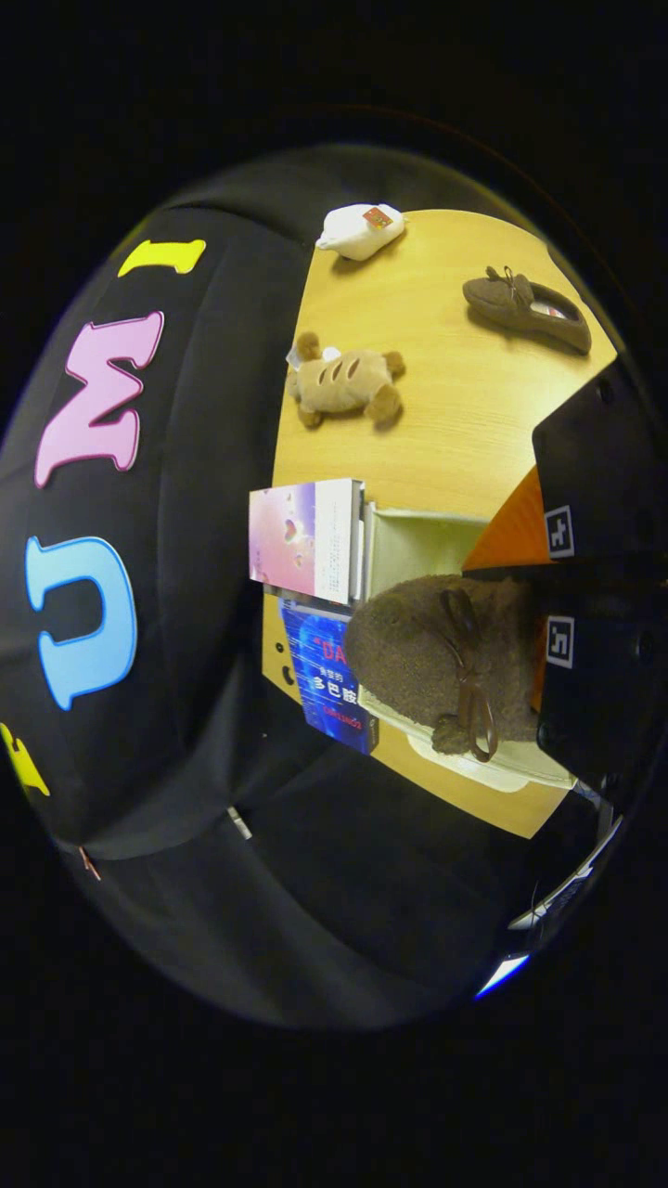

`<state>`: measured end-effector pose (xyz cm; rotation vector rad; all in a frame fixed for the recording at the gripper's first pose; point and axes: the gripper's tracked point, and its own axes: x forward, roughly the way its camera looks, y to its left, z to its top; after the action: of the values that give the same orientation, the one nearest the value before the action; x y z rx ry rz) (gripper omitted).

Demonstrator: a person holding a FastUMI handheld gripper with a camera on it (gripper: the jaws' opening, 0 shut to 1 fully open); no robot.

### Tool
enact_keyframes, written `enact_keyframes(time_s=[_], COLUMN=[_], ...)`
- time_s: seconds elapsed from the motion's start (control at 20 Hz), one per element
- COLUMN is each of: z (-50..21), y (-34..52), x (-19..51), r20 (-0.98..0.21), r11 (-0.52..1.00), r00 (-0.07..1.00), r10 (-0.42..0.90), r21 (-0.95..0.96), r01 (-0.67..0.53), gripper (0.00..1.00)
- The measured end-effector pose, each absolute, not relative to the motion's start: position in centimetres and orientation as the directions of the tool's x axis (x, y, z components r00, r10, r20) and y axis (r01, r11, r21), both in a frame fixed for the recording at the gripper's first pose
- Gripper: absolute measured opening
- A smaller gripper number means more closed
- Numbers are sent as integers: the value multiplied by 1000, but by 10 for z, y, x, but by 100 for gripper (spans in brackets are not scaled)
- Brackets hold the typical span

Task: Open the storage box then place both shoes into the box .Put the left shoe in first, then the right shoe, with the right side of both shoes facing outward in a uniform manner.

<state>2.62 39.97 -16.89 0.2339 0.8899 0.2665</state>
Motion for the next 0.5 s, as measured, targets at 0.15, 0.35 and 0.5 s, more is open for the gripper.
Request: enact_keyframes(time_s=[0.15, 0.35, 0.5], z=[-202, -243, -272], y=[428, 448, 463], x=[28, 43, 42], r20=[-784, -840, -882], r11=[954, 976, 981], r00=[547, 498, 430], r10=[293, 218, 190], r21=[278, 200, 190], r01=[-112, -89, -44], gripper=[8, 8, 8])
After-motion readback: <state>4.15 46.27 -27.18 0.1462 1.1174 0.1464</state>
